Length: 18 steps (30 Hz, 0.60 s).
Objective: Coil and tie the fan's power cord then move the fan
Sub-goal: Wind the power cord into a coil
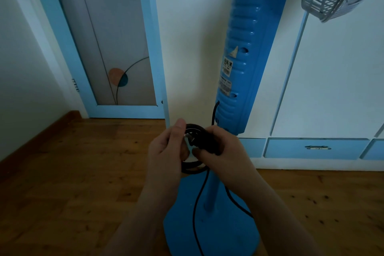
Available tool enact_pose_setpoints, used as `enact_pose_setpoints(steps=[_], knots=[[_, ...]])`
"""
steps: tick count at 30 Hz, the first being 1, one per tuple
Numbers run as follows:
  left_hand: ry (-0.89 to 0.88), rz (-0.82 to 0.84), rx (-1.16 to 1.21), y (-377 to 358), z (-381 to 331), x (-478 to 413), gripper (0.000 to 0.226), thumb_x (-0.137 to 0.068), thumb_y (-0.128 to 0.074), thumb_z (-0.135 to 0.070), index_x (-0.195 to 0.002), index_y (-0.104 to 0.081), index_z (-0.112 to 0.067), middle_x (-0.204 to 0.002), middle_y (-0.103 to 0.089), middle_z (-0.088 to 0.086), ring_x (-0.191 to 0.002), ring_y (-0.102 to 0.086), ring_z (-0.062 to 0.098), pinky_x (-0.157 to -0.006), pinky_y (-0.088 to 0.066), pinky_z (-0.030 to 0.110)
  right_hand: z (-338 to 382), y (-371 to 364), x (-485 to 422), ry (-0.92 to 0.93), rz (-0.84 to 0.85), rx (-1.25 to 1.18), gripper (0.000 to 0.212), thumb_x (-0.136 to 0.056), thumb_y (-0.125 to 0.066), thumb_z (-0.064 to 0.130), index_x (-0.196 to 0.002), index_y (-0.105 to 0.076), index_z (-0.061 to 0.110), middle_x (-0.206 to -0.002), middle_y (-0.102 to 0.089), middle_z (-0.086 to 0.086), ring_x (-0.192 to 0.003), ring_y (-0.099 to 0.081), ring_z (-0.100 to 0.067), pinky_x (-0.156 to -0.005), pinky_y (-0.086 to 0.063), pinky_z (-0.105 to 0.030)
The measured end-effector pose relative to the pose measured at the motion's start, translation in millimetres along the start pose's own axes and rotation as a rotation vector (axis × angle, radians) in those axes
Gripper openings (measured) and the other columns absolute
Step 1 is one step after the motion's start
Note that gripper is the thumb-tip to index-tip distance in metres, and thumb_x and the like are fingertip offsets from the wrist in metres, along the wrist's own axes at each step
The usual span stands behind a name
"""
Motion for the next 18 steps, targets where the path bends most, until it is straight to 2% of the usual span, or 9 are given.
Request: enact_pose_setpoints(steps=[2,4,7,9,11,13,15,17,18], knots=[[0.004,-0.039,0.060,3,-1,-1,0.049,-0.094,-0.054,-0.049,-0.055,-0.042,-0.022,-0.051,-0.031,-0.008,-0.049,-0.027,0.010,-0.048,-0.028,0.024,-6,-2,0,-0.095,0.030,-0.188,0.017,-0.085,-0.075,0.016,-0.100,-0.069,0.021,-0.091,-0.072,-0.005,-0.088,-0.069,-0.023,-0.082,-0.059,-0.040],[0.003,-0.076,0.097,6,0,-2,0.049,-0.097,-0.050,-0.047,-0.057,-0.038,-0.021,-0.052,-0.030,-0.007,-0.051,-0.026,0.012,-0.051,-0.028,0.028,-6,-6,1,-0.130,0.061,-0.336,0.015,-0.086,-0.073,0.014,-0.099,-0.071,0.020,-0.089,-0.074,-0.003,-0.087,-0.071,-0.021,-0.085,-0.058,-0.039],[0.015,-0.091,0.198,4,5,-2,0.051,-0.099,-0.047,-0.047,-0.058,-0.034,-0.021,-0.054,-0.027,-0.006,-0.052,-0.024,0.014,-0.055,-0.027,0.032,-4,-10,-2,-0.147,0.035,-0.458,0.024,-0.075,-0.066,0.009,-0.095,-0.070,0.022,-0.073,-0.066,0.008,-0.071,-0.062,-0.011,-0.074,-0.052,-0.030],[0.059,-0.074,0.267,1,15,-4,0.050,-0.094,-0.050,-0.050,-0.057,-0.035,-0.020,-0.053,-0.026,-0.005,-0.050,-0.027,0.012,-0.054,-0.031,0.028,-3,-7,-4,-0.144,0.003,-0.514,0.035,-0.066,-0.055,0.007,-0.097,-0.066,0.019,-0.063,-0.061,0.014,-0.059,-0.053,-0.008,-0.067,-0.049,-0.031],[0.113,-0.012,0.284,1,28,-3,0.049,-0.093,-0.049,-0.050,-0.058,-0.040,-0.017,-0.053,-0.032,-0.003,-0.050,-0.035,0.013,-0.053,-0.037,0.026,1,-1,-3,-0.099,-0.027,-0.543,0.030,-0.070,-0.048,0.010,-0.097,-0.062,0.015,-0.057,-0.056,0.016,-0.051,-0.046,-0.006,-0.061,-0.047,-0.032],[0.154,0.083,0.200,3,35,-4,0.044,-0.099,-0.044,-0.040,-0.066,-0.050,-0.011,-0.055,-0.043,0.000,-0.054,-0.045,0.017,-0.057,-0.044,0.029,4,6,0,-0.067,-0.065,-0.472,0.019,-0.086,-0.045,0.025,-0.094,-0.062,0.023,-0.057,-0.053,0.018,-0.050,-0.044,-0.002,-0.054,-0.044,-0.026],[0.190,0.136,0.061,3,34,-11,0.036,-0.100,-0.040,-0.024,-0.078,-0.057,-0.002,-0.060,-0.054,0.005,-0.058,-0.053,0.020,-0.058,-0.050,0.031,4,10,1,-0.055,-0.111,-0.228,0.022,-0.096,-0.036,0.043,-0.092,-0.056,0.033,-0.063,-0.054,0.015,-0.054,-0.049,-0.003,-0.052,-0.044,-0.026],[0.242,0.167,-0.155,1,30,-17,0.033,-0.103,-0.041,-0.020,-0.083,-0.056,0.002,-0.068,-0.057,0.007,-0.059,-0.056,0.017,-0.055,-0.052,0.026,6,11,2,0.000,-0.143,0.009,0.016,-0.102,-0.035,0.041,-0.094,-0.048,0.038,-0.069,-0.059,0.005,-0.058,-0.057,-0.007,-0.050,-0.050,-0.033],[0.224,0.199,-0.285,-2,26,-17,0.035,-0.103,-0.042,-0.028,-0.084,-0.057,-0.003,-0.072,-0.058,0.008,-0.061,-0.057,0.015,-0.055,-0.052,0.024,7,9,2,0.036,-0.142,0.065,0.013,-0.103,-0.036,0.038,-0.095,-0.046,0.037,-0.067,-0.060,0.002,-0.058,-0.060,-0.008,-0.049,-0.052,-0.030]])
Point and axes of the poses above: each hand's wrist, its own x-axis away from the middle knuckle, its own y-axis out of the back of the hand, z = x × y, the point moved 5 cm from there along -x, towards the middle knuckle
